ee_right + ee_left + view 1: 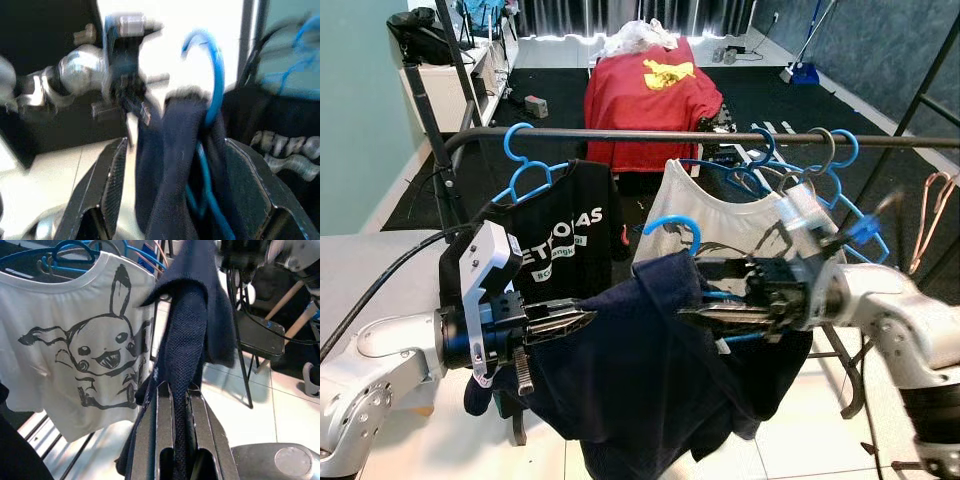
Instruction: Hang hanger
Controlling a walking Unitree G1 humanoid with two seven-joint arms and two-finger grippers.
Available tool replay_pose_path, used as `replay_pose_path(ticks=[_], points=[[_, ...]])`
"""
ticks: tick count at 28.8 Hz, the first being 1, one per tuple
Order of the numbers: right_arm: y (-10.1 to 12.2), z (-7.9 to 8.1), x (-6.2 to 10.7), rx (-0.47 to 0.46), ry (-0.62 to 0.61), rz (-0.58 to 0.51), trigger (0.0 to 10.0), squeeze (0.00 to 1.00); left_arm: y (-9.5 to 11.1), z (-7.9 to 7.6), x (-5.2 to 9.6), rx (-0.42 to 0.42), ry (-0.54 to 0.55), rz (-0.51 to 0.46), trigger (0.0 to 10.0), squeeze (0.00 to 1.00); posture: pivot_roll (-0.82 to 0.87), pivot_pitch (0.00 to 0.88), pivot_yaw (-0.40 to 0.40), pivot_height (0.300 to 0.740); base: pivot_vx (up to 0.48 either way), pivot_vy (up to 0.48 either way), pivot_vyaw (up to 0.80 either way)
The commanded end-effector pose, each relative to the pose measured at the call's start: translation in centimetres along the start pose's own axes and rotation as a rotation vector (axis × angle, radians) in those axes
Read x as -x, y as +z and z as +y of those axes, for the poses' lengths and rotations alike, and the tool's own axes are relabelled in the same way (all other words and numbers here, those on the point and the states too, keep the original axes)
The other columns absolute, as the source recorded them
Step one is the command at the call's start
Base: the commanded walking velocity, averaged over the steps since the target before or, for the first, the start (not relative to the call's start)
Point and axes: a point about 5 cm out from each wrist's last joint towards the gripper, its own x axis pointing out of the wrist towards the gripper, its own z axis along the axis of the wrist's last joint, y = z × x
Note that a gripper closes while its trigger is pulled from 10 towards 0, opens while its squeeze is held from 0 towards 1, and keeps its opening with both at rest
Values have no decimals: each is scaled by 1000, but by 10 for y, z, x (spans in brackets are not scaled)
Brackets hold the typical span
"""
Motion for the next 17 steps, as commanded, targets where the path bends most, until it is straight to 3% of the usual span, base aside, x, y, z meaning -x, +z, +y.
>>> replay_pose_path(ticks=[1,7,17], points=[[11,0,5,20,-3,-49,10000,0,6,-1,0,-10,-18,-43,0,0,-4,18,-19,740,0,0,0],[13,-8,4,77,-65,-49,10000,0,8,-7,-9,-8,-67,-55,0,0,-4,17,-21,740,0,0,0],[11,-8,-5,23,49,6,10000,0,3,-16,-16,-11,-142,-15,0,0,-10,13,-17,740,0,0,0]])
